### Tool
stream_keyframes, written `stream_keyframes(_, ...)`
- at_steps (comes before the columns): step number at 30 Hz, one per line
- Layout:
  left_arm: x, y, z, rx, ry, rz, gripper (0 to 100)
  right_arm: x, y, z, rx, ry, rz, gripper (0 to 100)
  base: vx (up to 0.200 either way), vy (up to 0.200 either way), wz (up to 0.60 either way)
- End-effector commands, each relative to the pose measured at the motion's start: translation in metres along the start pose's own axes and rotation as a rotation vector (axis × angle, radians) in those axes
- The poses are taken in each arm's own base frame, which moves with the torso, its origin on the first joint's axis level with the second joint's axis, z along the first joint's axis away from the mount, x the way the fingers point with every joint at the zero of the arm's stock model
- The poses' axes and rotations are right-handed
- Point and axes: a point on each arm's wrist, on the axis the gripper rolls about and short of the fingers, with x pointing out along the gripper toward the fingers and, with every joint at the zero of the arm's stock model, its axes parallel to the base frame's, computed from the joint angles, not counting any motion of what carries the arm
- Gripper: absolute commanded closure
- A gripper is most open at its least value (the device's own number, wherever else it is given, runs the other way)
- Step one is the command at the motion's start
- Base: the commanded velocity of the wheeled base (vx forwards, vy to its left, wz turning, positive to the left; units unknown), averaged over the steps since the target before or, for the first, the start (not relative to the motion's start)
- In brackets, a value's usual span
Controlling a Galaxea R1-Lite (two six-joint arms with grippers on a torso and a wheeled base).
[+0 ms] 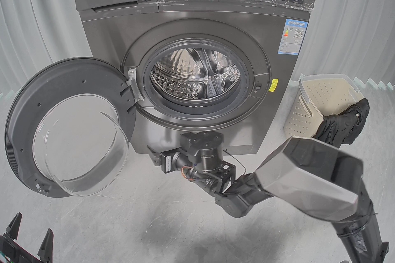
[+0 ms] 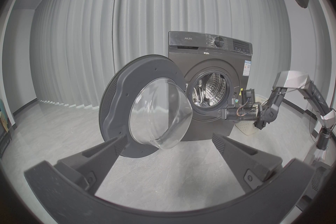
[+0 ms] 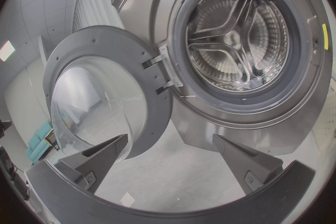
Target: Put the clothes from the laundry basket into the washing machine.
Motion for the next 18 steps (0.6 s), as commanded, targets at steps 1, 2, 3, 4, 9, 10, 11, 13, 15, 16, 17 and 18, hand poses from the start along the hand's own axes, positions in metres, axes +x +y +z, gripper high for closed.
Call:
stream_keyframes(1,0.0,0.0,-0.005,0.0,0.001,0.0,0,-0.099,-0.052,0.097,-0.008,-0.057,-0.127,0,0.0,0.0,0.0)
stream_keyframes(2,0.0,0.0,-0.005,-0.002,0.001,-0.001,0,-0.112,-0.058,0.1,-0.009,-0.048,-0.143,0,0.0,0.0,0.0)
stream_keyframes(3,0.0,0.0,-0.005,0.0,0.001,0.0,0,-0.128,-0.065,0.104,-0.009,-0.046,-0.164,0,0.0,0.0,0.0)
stream_keyframes(4,0.0,0.0,-0.005,-0.002,0.001,-0.001,0,-0.14,-0.071,0.109,-0.009,-0.051,-0.183,0,0.0,0.0,0.0)
stream_keyframes(9,0.0,0.0,-0.005,-0.002,0.001,-0.001,0,-0.204,-0.085,0.117,-0.044,-0.1,-0.243,0,0.0,0.0,0.0)
stream_keyframes(10,0.0,0.0,-0.005,-0.002,0.001,-0.001,0,-0.217,-0.088,0.118,-0.053,-0.112,-0.257,0,0.0,0.0,0.0)
stream_keyframes(11,0.0,0.0,-0.005,-0.002,0.001,-0.001,0,-0.227,-0.089,0.118,-0.062,-0.113,-0.265,0,0.0,0.0,0.0)
stream_keyframes(13,0.0,0.0,-0.005,-0.002,0.001,-0.001,0,-0.245,-0.091,0.118,-0.063,-0.121,-0.277,0,0.0,0.0,0.0)
stream_keyframes(15,0.0,0.0,-0.005,-0.002,0.001,-0.001,0,-0.259,-0.09,0.114,-0.059,-0.112,-0.283,0,0.0,0.0,0.0)
stream_keyframes(16,0.0,0.0,-0.005,-0.002,0.001,0.0,0,-0.268,-0.089,0.113,-0.059,-0.11,-0.284,0,0.0,0.0,0.0)
stream_keyframes(17,0.0,0.0,-0.005,-0.002,0.001,-0.001,0,-0.276,-0.088,0.113,-0.061,-0.115,-0.283,0,0.0,0.0,0.0)
stream_keyframes(18,0.0,0.0,-0.005,-0.002,0.001,-0.001,0,-0.284,-0.087,0.113,-0.061,-0.123,-0.283,0,0.0,0.0,0.0)
